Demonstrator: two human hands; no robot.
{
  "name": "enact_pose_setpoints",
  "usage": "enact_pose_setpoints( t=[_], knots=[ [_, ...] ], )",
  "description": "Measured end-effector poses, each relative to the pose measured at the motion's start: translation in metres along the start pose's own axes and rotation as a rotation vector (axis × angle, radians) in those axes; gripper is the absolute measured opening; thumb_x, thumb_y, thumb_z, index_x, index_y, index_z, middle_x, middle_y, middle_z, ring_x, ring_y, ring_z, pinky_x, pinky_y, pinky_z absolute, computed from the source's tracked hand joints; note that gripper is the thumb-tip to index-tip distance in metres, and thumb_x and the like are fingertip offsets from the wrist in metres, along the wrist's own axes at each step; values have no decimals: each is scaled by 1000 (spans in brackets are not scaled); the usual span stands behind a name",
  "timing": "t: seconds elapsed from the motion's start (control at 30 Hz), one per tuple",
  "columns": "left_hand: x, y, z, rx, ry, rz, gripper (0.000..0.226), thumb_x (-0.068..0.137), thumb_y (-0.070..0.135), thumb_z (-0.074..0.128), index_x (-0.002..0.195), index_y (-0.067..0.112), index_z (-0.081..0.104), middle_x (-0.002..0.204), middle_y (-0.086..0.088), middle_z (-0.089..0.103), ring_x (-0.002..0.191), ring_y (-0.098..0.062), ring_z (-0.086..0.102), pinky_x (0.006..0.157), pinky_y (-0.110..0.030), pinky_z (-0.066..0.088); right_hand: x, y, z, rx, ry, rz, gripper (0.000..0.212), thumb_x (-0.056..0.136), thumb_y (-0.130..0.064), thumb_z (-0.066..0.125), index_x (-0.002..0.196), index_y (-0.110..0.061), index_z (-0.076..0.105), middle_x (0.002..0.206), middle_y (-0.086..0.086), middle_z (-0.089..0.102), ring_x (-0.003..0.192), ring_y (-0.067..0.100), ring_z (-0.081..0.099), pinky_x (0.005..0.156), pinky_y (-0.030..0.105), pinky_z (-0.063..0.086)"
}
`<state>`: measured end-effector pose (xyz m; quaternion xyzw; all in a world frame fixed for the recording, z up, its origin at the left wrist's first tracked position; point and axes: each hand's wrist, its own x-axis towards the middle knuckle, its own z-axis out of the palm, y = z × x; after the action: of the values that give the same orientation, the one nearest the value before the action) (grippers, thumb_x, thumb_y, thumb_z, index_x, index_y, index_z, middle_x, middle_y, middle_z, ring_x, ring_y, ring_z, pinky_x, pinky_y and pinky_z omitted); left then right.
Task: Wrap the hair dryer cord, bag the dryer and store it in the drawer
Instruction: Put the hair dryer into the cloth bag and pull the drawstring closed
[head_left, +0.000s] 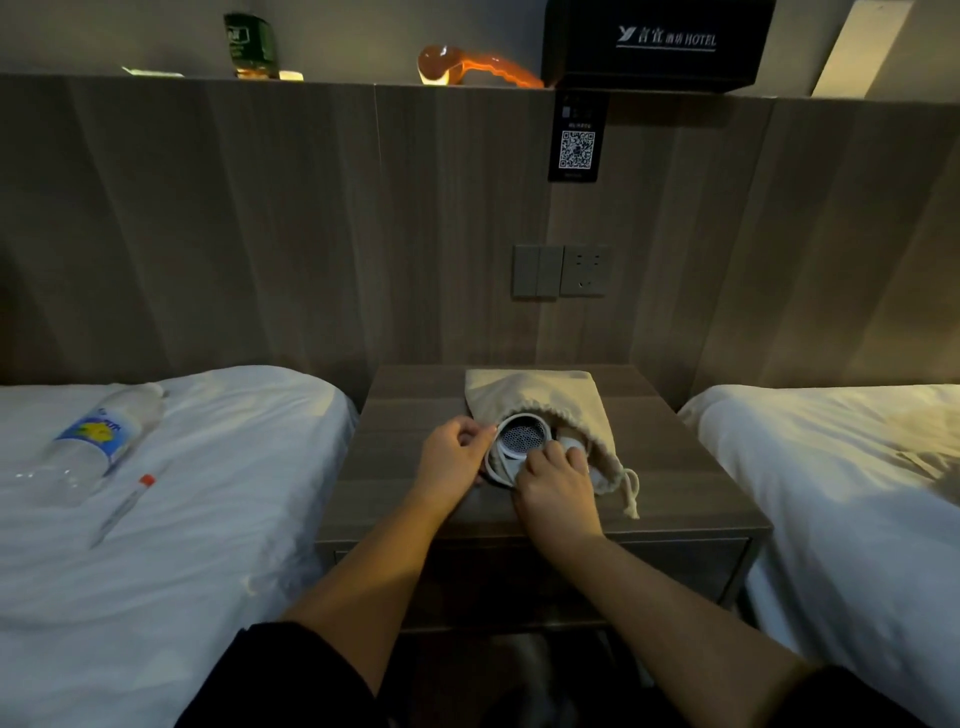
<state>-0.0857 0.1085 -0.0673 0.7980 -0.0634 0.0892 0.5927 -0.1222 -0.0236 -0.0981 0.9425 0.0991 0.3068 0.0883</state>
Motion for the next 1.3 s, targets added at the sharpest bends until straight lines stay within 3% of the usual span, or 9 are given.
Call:
enact_pose_setpoints(
  t=[0.13, 0.3, 0.5, 0.7, 0.87, 0.97, 1.07, 1.17, 1.3],
  knots=[
    [1, 2, -4, -33, -26, -23, 18, 89, 25, 60, 75, 15, 55, 64, -3, 59, 53, -14, 57, 58, -36, 53, 2, 3, -2, 36, -43, 21, 20, 60, -28, 77, 53, -15, 64, 61, 1, 59, 73, 27, 55, 67, 37, 35],
    [4, -5, -10, 259, -48, 63, 23, 79, 35, 70, 71, 18, 57, 59, 8, 56, 56, -6, 52, 60, -27, 43, -5, 15, -5, 63, -15, 57, 22, 69, -30, 70, 54, -16, 61, 59, 0, 61, 70, 26, 56, 68, 36, 27],
    [0, -2, -1, 456, -73, 145, 24, 77, 38, 69, 87, 17, 61, 79, -4, 64, 76, -22, 60, 66, -31, 45, -10, 25, -2, 83, 49, 80, 20, 72, -23, 60, 54, -17, 54, 54, 1, 59, 68, 24, 50, 67, 35, 28],
    [-3, 5, 1, 318, -64, 214, 19, 84, 20, 58, 68, 12, 50, 64, -8, 53, 57, -18, 45, 56, -31, 32, -4, 31, -1, 110, -39, 91, 12, 67, -19, 54, 56, -16, 57, 57, 1, 62, 73, 28, 57, 65, 36, 43],
    [-4, 10, -5, 358, -232, 266, 25, 84, 15, 58, 65, 21, 43, 65, -4, 49, 61, -17, 44, 57, -30, 32, 17, 32, -14, 39, -44, 23, 15, 48, -13, 73, 51, -16, 58, 49, 2, 58, 66, 26, 57, 59, 32, 45],
    [-6, 13, -8, 318, -268, 249, 16, 87, 12, 57, 72, 12, 50, 69, -8, 53, 60, -12, 46, 57, -27, 33, 28, 34, -17, -1, -20, 9, 12, 50, -14, 76, 56, -13, 66, 62, 5, 62, 70, 28, 59, 59, 34, 47],
    [-8, 13, -12, 166, -163, 171, 13, 88, 12, 56, 76, 8, 57, 66, -3, 57, 54, -1, 52, 53, -13, 37, 24, 37, -11, -62, -197, 14, 10, 60, -14, 75, 67, -9, 72, 81, 11, 62, 76, 31, 61, 59, 35, 49],
    [-8, 5, -17, 196, -111, 142, 18, 88, 15, 56, 70, 16, 55, 64, 0, 56, 57, -7, 48, 51, -13, 34, 16, 43, -3, 16, -364, 44, 19, 83, -15, 56, 94, -5, 68, 106, 15, 58, 93, 34, 60, 71, 38, 47],
    [-8, -4, -20, 339, -74, 117, 26, 85, 19, 57, 62, 21, 45, 57, 3, 47, 55, -13, 43, 48, -20, 29, -4, 54, -8, 191, -98, -56, 29, 86, -34, 52, 77, -10, 65, 83, 9, 60, 72, 27, 63, 57, 37, 50]
  ],
)
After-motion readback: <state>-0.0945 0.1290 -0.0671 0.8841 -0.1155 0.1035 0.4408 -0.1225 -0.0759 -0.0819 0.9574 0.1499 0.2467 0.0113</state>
